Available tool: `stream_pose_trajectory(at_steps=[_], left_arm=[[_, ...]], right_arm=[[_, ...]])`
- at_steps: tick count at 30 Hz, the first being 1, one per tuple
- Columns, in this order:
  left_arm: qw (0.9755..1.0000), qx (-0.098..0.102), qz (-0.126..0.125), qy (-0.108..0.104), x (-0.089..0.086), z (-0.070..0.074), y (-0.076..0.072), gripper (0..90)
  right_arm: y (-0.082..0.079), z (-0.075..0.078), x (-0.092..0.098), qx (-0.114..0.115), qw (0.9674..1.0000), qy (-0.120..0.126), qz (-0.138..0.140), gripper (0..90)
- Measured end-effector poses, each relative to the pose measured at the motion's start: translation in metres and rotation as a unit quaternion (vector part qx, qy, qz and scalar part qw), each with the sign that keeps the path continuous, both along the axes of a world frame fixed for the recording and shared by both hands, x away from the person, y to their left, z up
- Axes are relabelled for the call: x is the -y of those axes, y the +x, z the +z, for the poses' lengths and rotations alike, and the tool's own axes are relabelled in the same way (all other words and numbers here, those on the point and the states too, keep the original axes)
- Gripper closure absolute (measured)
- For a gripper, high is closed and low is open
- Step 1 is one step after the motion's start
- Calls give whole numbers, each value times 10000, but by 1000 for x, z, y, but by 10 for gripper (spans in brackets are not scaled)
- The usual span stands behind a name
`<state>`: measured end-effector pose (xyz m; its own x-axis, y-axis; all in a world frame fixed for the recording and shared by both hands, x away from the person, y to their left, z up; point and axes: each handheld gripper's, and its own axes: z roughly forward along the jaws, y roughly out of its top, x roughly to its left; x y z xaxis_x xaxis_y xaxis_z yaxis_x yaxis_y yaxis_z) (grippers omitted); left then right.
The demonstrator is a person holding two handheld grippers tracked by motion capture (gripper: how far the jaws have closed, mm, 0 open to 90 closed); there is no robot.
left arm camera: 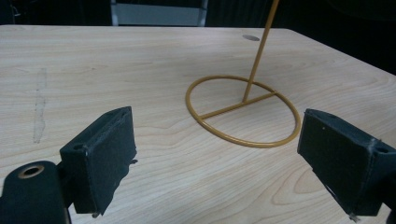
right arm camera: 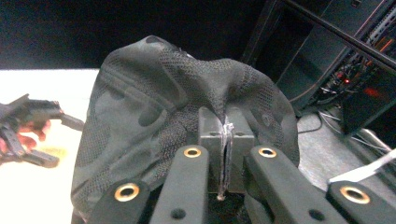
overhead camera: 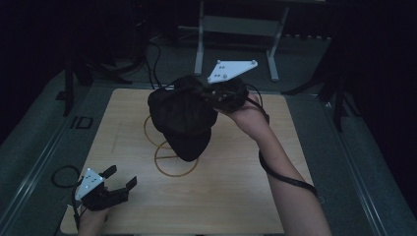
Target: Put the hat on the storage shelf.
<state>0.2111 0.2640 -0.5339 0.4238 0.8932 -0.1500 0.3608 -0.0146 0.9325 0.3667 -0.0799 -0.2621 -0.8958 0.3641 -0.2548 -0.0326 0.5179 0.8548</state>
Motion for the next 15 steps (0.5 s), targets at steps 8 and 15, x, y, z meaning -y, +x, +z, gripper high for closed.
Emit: stream_pose_trajectory(at_steps=[8, 15], left_arm=[[10000, 22, -30, -40, 1, 0, -1, 120], [9999, 19, -22, -123, -2, -1, -2, 120]], right_arm=[[12, 6, -35, -225, 9982, -549, -87, 882], [22, -6, -69, -567, 9941, -909, -187, 873]])
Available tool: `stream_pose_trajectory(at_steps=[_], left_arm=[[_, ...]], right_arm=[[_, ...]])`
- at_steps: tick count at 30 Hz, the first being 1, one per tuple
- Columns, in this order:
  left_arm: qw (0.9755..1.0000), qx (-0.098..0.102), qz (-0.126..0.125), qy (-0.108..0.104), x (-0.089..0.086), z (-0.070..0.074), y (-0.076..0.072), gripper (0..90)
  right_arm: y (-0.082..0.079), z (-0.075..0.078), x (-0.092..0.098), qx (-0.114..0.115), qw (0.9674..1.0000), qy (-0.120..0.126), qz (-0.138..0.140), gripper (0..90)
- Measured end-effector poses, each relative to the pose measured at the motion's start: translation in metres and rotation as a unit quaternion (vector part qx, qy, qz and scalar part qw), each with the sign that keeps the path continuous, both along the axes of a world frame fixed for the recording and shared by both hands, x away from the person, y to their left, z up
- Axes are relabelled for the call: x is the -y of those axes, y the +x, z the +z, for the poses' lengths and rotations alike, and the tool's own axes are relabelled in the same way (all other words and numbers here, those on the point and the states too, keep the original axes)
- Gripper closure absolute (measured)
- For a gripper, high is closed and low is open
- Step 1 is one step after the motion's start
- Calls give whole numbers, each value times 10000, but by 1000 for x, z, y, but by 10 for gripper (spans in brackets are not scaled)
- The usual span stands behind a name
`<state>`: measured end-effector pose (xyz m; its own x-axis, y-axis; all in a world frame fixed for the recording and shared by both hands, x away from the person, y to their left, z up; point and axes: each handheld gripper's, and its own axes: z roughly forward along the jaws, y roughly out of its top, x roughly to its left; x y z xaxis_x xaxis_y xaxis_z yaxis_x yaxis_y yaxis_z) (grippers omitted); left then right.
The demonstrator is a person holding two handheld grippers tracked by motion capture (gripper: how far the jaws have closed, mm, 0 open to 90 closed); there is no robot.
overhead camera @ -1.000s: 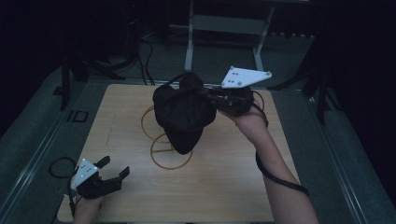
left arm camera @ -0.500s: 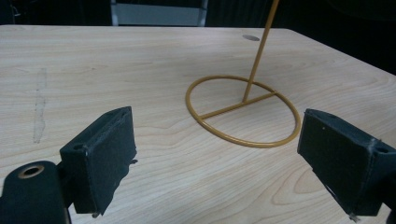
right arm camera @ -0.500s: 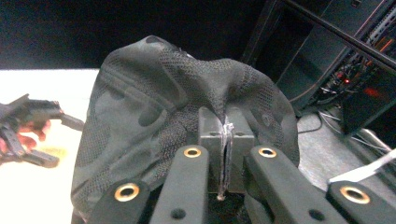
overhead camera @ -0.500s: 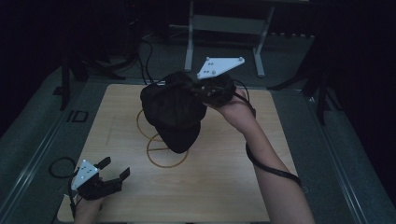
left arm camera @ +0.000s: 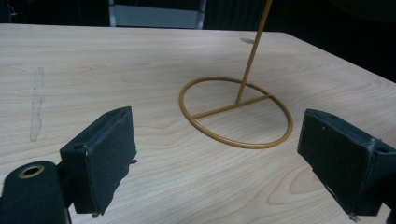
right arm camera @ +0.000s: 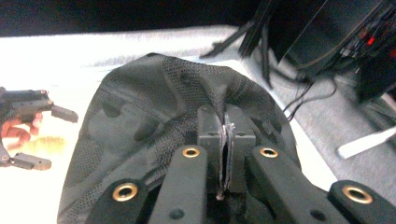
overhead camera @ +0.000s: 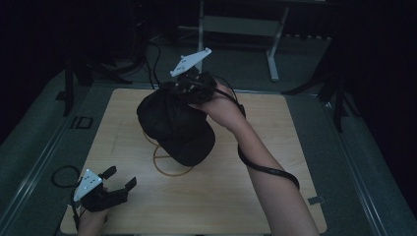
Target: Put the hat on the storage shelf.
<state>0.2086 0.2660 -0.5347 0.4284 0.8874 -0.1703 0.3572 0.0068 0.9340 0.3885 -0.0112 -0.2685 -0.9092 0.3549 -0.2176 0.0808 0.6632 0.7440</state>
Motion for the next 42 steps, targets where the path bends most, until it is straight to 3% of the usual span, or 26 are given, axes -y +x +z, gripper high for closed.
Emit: stream_pose_trajectory(at_steps=[3, 7, 14, 15, 16, 18, 19, 25, 42], left_arm=[[10000, 6, -11, -15, 0, 0, 0, 120], [10000, 18, -50, -23, 0, 0, -1, 120], [10000, 10, -73, -15, 0, -1, -1, 120], [10000, -3, -90, 4, 1, -2, -2, 120], [10000, -3, -90, 4, 1, -2, -2, 120], [9999, -3, -105, 5, 1, -2, -1, 120], [9999, -15, -106, -9, 1, -2, -1, 120], [10000, -18, -94, 3, 1, -3, -1, 120], [10000, 22, 21, -13, -1, -3, -2, 120]], right_arm=[[4, -14, -14, -22, 9993, -359, -91, 869], [7, -31, -26, -183, 9985, -511, -70, 868], [9, -36, -27, -170, 9995, -186, -197, 850], [11, -38, -26, -284, 9993, -45, -245, 770], [11, -38, -26, -284, 9993, -45, -245, 770], [13, -42, -26, -328, 9989, 22, -338, 646], [12, -42, -26, -366, 9988, 63, -327, 625], [13, -42, -26, -536, 9979, 52, -360, 533], [6, -41, 3, -567, 9975, 222, -359, 400]])
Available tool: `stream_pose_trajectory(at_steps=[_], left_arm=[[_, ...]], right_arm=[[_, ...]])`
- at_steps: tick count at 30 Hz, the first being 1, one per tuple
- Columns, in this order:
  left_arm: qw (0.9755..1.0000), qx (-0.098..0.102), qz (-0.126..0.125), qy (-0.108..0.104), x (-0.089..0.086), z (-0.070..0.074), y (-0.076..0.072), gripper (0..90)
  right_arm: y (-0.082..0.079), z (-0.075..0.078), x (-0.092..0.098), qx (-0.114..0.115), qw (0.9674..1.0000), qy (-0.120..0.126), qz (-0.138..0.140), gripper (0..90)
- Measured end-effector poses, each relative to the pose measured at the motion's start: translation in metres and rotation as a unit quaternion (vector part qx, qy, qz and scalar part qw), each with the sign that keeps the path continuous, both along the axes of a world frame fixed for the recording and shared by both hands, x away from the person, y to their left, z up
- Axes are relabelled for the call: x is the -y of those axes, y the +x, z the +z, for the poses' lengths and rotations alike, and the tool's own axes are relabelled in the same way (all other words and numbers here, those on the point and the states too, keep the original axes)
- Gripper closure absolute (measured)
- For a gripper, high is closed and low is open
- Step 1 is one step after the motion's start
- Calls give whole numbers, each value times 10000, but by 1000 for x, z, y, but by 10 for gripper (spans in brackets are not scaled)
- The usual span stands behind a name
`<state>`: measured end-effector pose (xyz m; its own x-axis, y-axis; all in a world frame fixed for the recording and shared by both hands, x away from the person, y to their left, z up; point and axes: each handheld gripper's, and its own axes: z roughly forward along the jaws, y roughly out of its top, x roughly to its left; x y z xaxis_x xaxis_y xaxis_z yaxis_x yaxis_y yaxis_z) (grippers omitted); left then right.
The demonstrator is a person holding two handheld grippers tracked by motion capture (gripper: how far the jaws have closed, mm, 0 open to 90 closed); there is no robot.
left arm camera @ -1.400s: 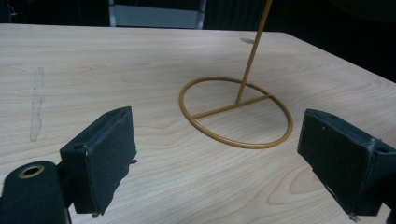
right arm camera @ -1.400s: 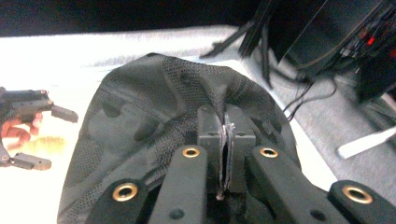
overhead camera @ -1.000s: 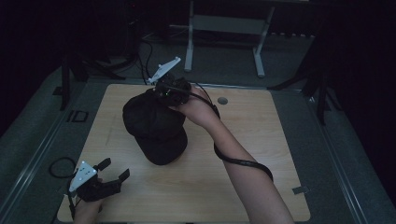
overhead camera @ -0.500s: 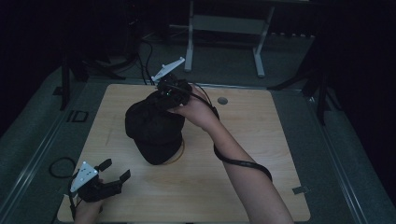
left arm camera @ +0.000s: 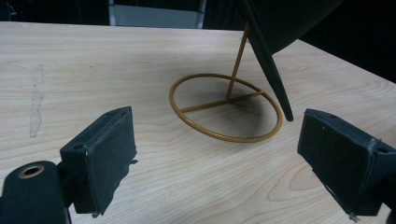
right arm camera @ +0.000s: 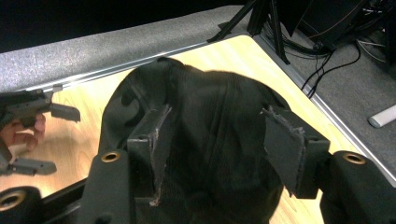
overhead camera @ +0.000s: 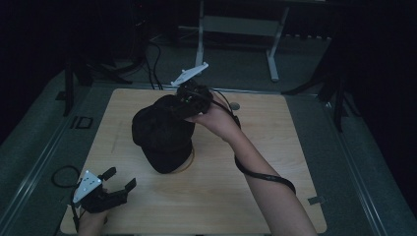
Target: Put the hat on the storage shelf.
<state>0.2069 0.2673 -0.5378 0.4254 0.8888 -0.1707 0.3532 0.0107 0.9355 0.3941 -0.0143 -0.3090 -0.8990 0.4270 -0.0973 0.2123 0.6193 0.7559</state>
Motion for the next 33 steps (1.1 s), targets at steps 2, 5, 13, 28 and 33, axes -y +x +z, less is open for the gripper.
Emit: stream_pose_trajectory(at_steps=[2, 5, 13, 28, 33], left_arm=[[10000, 17, 10, -13, 0, 0, 0, 120], [10000, 47, 21, -3, 0, 0, 0, 120], [10000, 52, -49, 41, 2, -3, 1, 119], [9991, -85, 288, 313, -2, -12, 1, 33], [9990, -114, 325, 293, -3, -14, 2, 33]], right_arm=[[0, -1, 4, 18, 10000, 9, -37, 387], [-2, -2, 12, 42, 10000, 38, -80, 355], [-8, -3, 32, 39, 9997, 237, -65, 213], [-16, -24, 62, 135, 9988, 474, 19, 122], [-16, -32, 71, 163, 9986, 501, -56, 122]])
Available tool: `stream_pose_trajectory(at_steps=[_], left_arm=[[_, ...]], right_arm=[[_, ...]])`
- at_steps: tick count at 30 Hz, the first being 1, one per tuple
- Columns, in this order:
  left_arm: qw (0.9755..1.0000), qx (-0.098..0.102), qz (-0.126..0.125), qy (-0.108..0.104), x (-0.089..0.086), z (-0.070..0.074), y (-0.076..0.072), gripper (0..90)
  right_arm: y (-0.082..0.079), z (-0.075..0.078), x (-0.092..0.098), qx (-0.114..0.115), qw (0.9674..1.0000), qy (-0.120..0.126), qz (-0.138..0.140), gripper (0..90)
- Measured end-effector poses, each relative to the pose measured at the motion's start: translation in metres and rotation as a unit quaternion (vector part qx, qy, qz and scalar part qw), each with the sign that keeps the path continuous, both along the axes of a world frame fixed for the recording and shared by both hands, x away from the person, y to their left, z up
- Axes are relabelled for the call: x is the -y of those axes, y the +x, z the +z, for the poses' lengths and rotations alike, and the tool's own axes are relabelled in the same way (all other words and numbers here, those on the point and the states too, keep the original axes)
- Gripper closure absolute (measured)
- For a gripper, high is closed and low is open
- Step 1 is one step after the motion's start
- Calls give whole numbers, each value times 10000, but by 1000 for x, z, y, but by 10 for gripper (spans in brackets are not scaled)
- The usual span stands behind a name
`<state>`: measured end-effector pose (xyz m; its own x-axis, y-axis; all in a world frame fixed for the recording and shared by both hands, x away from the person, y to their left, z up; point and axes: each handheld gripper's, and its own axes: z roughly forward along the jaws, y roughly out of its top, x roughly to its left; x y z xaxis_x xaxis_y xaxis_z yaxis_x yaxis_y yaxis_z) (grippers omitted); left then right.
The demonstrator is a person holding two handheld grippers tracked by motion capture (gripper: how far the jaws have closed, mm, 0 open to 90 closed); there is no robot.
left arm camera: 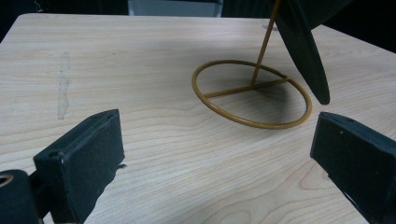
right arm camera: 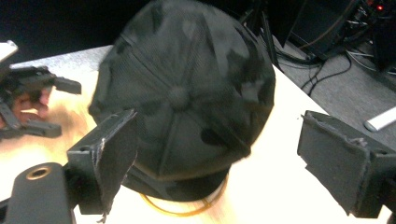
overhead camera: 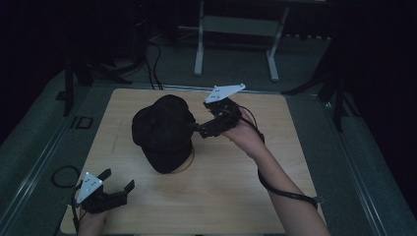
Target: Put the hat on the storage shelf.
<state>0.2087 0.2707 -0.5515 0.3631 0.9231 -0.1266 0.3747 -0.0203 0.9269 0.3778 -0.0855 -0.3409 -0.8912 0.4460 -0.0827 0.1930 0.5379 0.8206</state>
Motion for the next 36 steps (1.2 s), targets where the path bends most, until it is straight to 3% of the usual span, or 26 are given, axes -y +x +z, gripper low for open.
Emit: stream_pose_trajectory(at_steps=[13, 28, 36], left_arm=[[9997, -78, 15, 229, 2, -2, 0, 33], [9998, -73, 7, 194, 1, -2, 0, 33], [9999, -58, 1, 152, 0, -2, 0, 33]], right_arm=[[-2, -28, 15, -75, 9999, -106, -41, 122], [-5, -51, 24, -159, 9998, -84, -45, 122], [-6, -72, 34, -270, 9995, -86, -100, 122]])
